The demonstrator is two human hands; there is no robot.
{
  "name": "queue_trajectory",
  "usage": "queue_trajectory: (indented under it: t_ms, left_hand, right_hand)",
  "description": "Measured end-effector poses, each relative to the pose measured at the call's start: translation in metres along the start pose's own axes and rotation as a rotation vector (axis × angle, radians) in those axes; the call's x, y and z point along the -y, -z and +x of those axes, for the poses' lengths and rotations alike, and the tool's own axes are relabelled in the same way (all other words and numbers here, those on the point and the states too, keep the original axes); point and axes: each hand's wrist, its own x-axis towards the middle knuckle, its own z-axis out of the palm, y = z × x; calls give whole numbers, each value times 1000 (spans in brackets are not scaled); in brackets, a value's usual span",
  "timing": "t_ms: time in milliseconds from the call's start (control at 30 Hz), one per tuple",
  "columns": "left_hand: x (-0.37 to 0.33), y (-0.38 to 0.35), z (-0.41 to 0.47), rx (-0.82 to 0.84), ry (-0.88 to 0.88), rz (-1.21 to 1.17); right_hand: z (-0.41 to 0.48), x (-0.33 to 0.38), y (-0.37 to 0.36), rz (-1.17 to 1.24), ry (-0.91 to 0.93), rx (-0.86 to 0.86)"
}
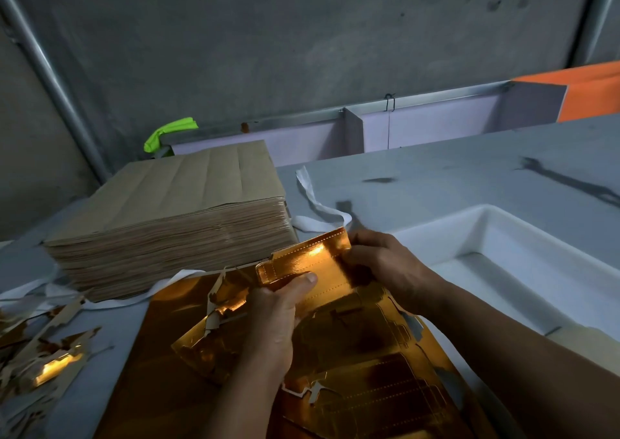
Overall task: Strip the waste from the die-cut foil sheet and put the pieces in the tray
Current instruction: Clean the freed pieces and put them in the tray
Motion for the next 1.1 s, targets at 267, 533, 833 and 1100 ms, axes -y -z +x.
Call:
queue_trajectory:
  t_ms: [267,533,833,1100]
  left_hand:
    - [-4,-2,0,26,98,-448]
    - [13,-26,-14,113,240,-473]
    - [13,-23,-2,-151,73,-196]
    - [16,-24,-6,-151,-71,48]
  right_hand:
    - [3,-1,4,59,-77,-60]
    - [3,-2,2,129,-95,-84]
    - [1,-2,-5,-131,5,-66]
    - [0,-6,-7,-472,189,24]
